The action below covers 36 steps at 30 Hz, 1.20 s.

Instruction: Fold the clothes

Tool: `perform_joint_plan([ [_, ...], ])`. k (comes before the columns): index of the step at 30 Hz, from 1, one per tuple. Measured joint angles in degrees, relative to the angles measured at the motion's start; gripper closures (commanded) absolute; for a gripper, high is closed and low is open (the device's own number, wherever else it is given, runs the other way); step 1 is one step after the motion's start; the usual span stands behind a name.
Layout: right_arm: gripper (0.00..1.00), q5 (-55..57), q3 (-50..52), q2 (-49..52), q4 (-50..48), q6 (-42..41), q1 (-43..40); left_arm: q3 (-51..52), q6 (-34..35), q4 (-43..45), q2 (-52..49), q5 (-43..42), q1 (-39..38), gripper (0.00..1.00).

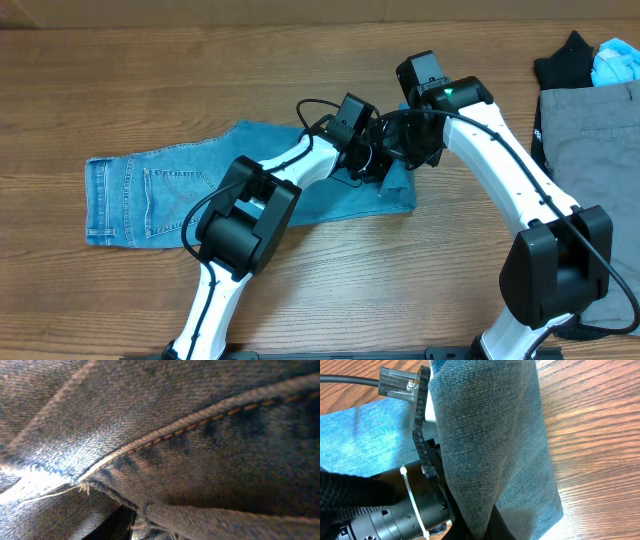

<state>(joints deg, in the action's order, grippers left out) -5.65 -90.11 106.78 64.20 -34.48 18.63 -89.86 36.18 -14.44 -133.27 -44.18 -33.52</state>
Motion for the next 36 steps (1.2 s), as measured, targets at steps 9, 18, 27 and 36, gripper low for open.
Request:
perform_joint_plan([
  [9, 0.96, -1.66, -0.81, -2.29, -0.48, -0.02, 0.94, 0.15, -5.75, -14.82, 5.79, 3.21, 3.39, 0.0],
  [18, 0.96, -2.54, 2.86, -3.54, -6.21, -0.96, 1.42, 0.37, -9.94, -24.79, 19.89, 9.62, 9.38, 0.0],
  [27, 0.96, 1.86, 8.48, -3.26, -12.37, -3.85, 8.79, 0.28, -14.88, -35.91, 23.02, 9.99, 17.05, 0.0],
  [36, 0.96, 12.94, 8.81, -1.77, -13.49, -8.85, 14.95, 0.28, -20.09, -42.91, 23.02, 10.25, 24.3, 0.02],
])
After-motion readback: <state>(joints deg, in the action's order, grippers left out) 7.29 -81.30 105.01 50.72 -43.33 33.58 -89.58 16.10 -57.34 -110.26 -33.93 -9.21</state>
